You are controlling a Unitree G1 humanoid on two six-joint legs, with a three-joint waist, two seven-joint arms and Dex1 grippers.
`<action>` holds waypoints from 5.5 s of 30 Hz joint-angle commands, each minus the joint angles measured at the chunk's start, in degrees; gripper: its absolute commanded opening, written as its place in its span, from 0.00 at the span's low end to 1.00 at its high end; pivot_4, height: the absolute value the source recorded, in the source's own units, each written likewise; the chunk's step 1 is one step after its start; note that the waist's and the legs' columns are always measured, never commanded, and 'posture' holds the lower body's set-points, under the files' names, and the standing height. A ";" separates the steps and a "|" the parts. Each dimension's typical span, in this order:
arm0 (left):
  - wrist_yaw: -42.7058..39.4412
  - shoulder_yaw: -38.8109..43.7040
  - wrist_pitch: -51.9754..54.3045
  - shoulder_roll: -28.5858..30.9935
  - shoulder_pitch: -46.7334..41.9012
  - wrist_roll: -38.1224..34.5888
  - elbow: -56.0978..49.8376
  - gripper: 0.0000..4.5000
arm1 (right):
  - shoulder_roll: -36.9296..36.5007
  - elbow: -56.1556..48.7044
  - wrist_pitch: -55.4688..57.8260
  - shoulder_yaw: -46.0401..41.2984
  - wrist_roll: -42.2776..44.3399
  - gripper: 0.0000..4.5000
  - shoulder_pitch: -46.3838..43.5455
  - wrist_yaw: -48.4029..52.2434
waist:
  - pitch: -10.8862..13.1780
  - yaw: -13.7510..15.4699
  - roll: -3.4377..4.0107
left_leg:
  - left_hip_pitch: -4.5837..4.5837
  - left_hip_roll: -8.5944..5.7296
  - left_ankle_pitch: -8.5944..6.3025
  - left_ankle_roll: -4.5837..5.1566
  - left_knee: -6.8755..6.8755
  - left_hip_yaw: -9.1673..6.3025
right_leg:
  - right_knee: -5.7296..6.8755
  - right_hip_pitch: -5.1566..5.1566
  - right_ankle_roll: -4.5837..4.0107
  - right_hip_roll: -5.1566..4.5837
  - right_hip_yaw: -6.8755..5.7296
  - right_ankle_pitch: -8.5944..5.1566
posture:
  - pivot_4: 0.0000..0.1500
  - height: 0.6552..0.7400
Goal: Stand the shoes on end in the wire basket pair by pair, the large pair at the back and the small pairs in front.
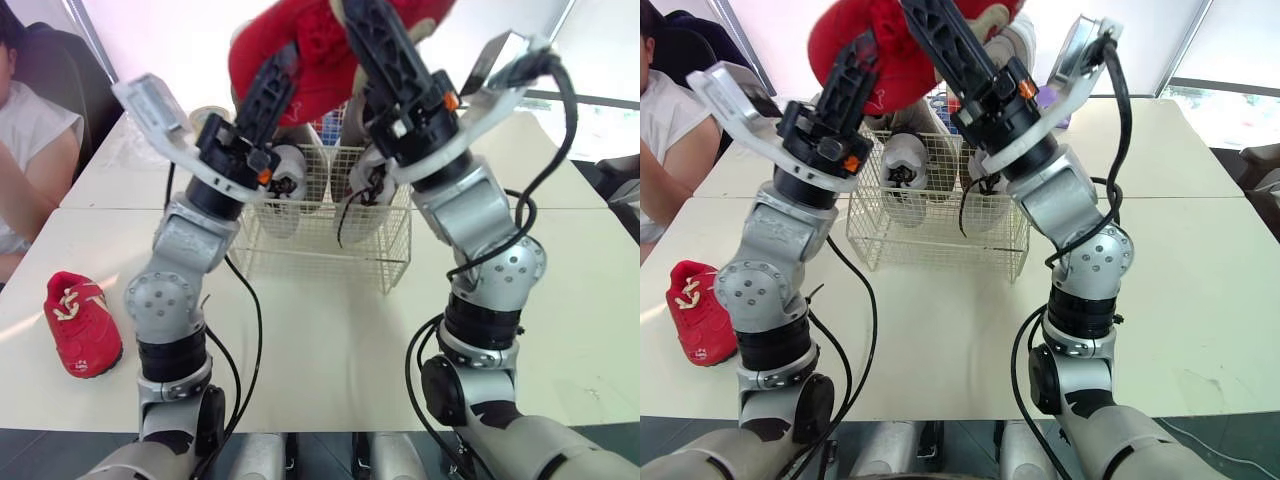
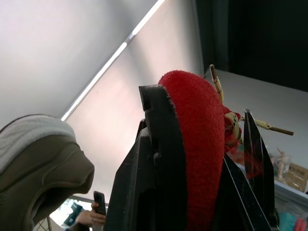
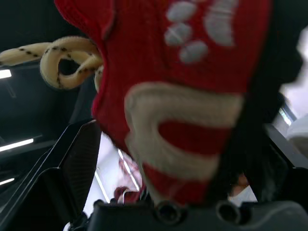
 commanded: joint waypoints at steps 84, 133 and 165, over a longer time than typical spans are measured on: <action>-2.64 37.51 25.96 60.37 36.99 2.73 1.55 0.99 | -42.30 -0.73 14.42 7.39 -15.33 1.00 -6.41 63.34 | 0.10 -1.33 0.05 | -0.16 0.09 0.08 -0.28 -1.13 0.25 | -0.56 -0.66 -0.37 -0.38 0.15 -0.15 | 1.00 1.00; 38.57 47.22 63.70 40.69 32.43 10.60 13.92 0.18 | -45.45 -0.28 2.75 19.38 -33.73 1.00 0.59 76.41 | -0.27 -1.52 -0.68 | -0.09 0.00 0.02 -0.64 -1.14 0.33 | -0.43 -0.79 -0.51 -0.72 0.18 -0.09 | 1.00 1.00; 18.63 37.81 23.09 31.81 13.42 8.80 -20.05 0.03 | -44.93 2.65 11.39 13.32 -28.57 1.00 -2.15 70.46 | -0.35 -1.24 -0.87 | -0.10 -0.14 0.22 -0.92 -1.14 0.65 | -0.49 -0.71 -0.49 -1.00 0.10 -0.04 | 1.00 1.00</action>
